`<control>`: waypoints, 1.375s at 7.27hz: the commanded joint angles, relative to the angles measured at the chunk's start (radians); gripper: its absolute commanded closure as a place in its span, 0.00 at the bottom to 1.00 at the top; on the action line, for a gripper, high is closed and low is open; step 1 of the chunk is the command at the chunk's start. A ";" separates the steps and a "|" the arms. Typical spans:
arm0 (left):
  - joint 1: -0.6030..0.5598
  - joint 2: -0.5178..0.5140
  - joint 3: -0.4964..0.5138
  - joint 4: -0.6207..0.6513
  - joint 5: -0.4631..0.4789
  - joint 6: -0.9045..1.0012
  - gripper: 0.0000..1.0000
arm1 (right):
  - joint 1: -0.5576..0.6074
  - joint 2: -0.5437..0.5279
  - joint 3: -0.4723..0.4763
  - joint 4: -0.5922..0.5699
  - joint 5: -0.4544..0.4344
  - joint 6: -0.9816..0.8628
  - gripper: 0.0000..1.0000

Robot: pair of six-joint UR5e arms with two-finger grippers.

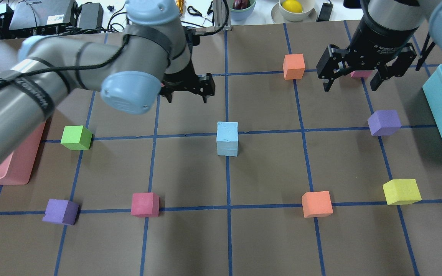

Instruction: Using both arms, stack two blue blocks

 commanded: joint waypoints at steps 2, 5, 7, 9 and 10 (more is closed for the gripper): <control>0.198 0.127 0.057 -0.159 0.030 0.124 0.00 | -0.002 0.000 0.002 0.001 -0.001 0.000 0.00; 0.209 0.145 0.061 -0.208 0.063 0.125 0.00 | -0.002 0.000 -0.002 0.001 0.000 -0.011 0.00; 0.206 0.153 0.077 -0.214 0.041 0.121 0.00 | -0.002 0.002 0.001 -0.001 0.000 -0.009 0.00; 0.209 0.139 0.141 -0.324 0.037 0.113 0.00 | -0.002 0.002 0.001 -0.001 0.000 -0.009 0.00; 0.213 0.136 0.158 -0.351 0.002 0.112 0.00 | -0.002 0.000 0.001 0.000 0.000 -0.009 0.00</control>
